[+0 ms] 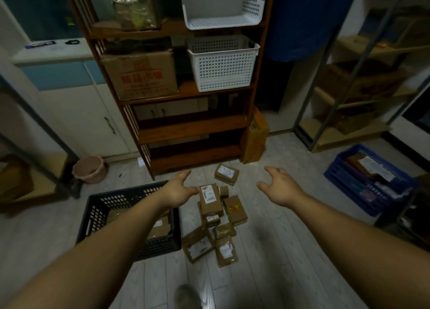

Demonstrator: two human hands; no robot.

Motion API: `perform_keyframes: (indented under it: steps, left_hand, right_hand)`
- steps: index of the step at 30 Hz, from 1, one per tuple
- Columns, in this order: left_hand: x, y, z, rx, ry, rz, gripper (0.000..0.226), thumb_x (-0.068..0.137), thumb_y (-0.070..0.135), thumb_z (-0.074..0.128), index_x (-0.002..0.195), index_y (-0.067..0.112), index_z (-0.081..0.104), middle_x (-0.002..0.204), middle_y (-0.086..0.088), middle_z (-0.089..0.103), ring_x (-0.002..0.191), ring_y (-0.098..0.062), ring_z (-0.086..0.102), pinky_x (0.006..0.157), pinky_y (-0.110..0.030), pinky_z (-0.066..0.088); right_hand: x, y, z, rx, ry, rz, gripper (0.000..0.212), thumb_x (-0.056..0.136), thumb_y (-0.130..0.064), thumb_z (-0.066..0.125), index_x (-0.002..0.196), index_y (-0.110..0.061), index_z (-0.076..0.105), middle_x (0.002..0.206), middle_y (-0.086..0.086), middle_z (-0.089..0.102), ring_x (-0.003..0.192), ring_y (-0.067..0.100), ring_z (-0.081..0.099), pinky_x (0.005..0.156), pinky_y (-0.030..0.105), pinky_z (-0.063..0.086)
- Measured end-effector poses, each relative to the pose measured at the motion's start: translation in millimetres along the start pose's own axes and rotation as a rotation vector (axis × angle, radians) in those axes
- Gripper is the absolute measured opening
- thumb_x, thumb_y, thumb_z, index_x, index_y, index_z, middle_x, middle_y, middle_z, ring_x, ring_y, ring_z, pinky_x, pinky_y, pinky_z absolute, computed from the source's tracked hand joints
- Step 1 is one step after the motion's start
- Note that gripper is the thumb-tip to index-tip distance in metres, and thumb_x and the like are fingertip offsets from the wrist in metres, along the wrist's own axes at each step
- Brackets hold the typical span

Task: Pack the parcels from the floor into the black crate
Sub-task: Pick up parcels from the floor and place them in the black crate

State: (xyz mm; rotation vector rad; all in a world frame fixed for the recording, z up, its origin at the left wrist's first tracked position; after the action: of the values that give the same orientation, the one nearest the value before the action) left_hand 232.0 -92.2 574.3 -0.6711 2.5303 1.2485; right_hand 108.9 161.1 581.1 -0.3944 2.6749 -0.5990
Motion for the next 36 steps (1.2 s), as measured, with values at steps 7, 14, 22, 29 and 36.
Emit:
perform_keyframes:
  steps: [7, 14, 22, 29, 36]
  left_hand:
    - [91, -60, -24, -0.292, -0.015, -0.174, 0.077, 0.084, 0.036, 0.062, 0.146, 0.029, 0.017, 0.153, -0.007, 0.025, 0.135, -0.028, 0.032, 0.110, -0.046, 0.030]
    - [189, -117, -11, -0.400, -0.017, -0.377, 0.077, 0.083, 0.032, 0.065, 0.146, 0.022, 0.022, 0.146, -0.010, 0.037, 0.127, -0.028, 0.042, 0.103, -0.037, 0.037]
    - [307, -191, 83, -0.447, 0.069, -0.506, 0.077, 0.084, 0.028, 0.066, 0.146, 0.015, 0.022, 0.145, -0.012, 0.039, 0.125, -0.030, 0.045, 0.105, -0.042, 0.038]
    - [417, -299, 214, -0.466, 0.076, -0.580, 0.077, 0.081, 0.023, 0.070, 0.144, 0.011, 0.026, 0.144, -0.014, 0.038, 0.124, -0.027, 0.045, 0.104, -0.039, 0.039]
    - [494, -395, 313, -0.503, 0.075, -0.590, 0.080, 0.081, 0.028, 0.070, 0.145, 0.016, 0.023, 0.138, -0.009, 0.045, 0.097, -0.010, 0.053, 0.067, -0.008, 0.044]
  right_hand:
    - [86, -34, 57, 0.182, -0.022, 0.038, 0.060, 0.091, -0.040, 0.054, 0.144, -0.020, 0.034, 0.146, 0.008, 0.039, 0.131, 0.026, 0.039, 0.103, 0.035, 0.035]
    - [196, -19, 114, 0.326, -0.154, 0.143, 0.064, 0.090, -0.043, 0.057, 0.144, -0.017, 0.033, 0.145, 0.009, 0.042, 0.130, 0.026, 0.042, 0.096, 0.032, 0.036]
    - [336, 36, 235, 0.400, -0.404, 0.118, 0.047, 0.088, -0.038, 0.061, 0.130, -0.025, 0.046, 0.130, 0.002, 0.057, 0.100, 0.011, 0.056, 0.083, 0.027, 0.041]
    - [432, 122, 396, 0.293, -0.548, 0.093, 0.047, 0.086, -0.044, 0.059, 0.128, -0.026, 0.046, 0.124, 0.000, 0.059, 0.094, 0.014, 0.058, 0.075, 0.028, 0.048]
    - [486, 182, 555, 0.344, -0.602, 0.159, 0.062, 0.082, -0.045, 0.064, 0.134, -0.019, 0.043, 0.130, 0.007, 0.055, 0.101, 0.020, 0.058, 0.078, 0.033, 0.052]
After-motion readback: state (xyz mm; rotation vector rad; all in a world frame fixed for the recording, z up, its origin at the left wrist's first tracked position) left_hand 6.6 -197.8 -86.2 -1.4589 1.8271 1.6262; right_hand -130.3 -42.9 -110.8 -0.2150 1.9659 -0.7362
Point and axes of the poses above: each hand's wrist, its own x-axis towards the middle knuckle, its own z-axis out of the palm, y = z × x, the point moved 6 cm from there along x, towards the middle knuckle
